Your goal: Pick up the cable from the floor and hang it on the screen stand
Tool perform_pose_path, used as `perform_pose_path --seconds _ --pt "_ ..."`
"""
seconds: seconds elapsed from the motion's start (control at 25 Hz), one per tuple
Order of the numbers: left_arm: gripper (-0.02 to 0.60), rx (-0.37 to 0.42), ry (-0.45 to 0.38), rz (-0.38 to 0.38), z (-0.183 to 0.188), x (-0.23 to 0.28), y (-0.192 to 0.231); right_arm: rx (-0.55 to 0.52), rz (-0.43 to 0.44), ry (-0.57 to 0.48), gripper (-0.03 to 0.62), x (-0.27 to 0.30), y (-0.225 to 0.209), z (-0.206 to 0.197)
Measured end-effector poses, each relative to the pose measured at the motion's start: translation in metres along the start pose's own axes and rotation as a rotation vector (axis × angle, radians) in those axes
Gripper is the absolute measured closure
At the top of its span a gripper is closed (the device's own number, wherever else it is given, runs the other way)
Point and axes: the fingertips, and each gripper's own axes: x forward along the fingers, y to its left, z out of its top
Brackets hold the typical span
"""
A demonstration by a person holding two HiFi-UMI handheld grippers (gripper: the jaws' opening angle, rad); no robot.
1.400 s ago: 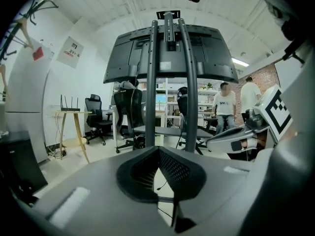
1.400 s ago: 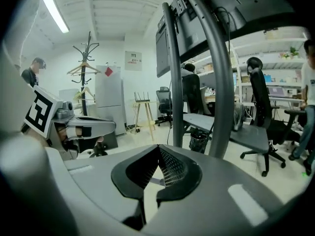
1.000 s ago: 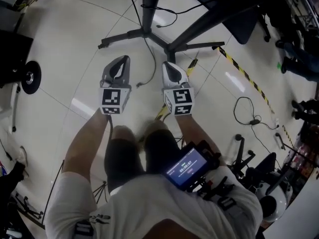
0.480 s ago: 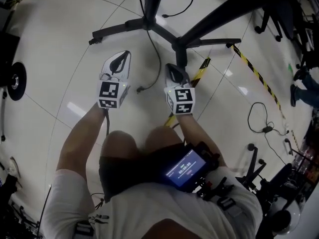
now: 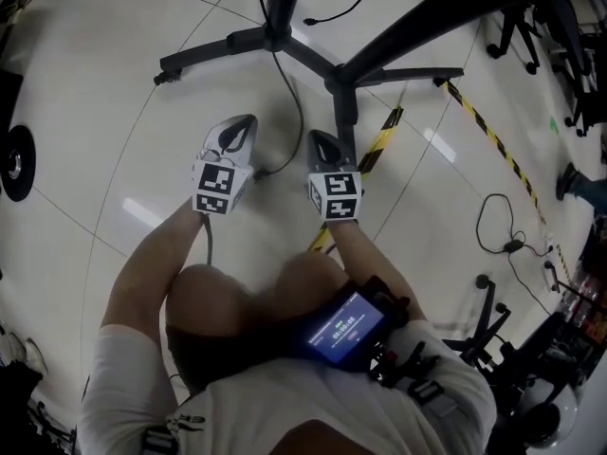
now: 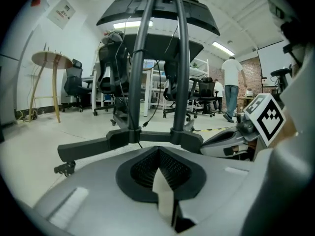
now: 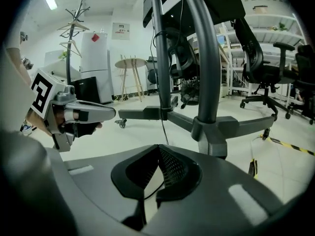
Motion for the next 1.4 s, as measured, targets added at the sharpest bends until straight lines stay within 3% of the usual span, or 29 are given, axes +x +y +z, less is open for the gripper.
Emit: perform_pose_path --seconds 0.16,0.36,0.96,1.4 --pt "0.578 0.011 0.066 -0.077 -0.035 0.003 -0.019 0.013 -0.006 0.056 0.579 0.011 0.001 -0.03" --pt "0.578 0.02 0.129 -0.121 -0.062 -0.009 -0.032 0.062 -0.033 0.145 0.569 0.025 -0.001 -0.071" --pt "0.577 -0.004 0.156 -0.084 -0.074 -0.045 -0.01 0.106 -0.051 0.357 0.465 0.061 0.014 -0.132" --pt "0.577 0.02 0.14 -0.069 -0.065 -0.043 0.0 0.05 -0.064 0.386 0.567 0.059 0.013 -0.127"
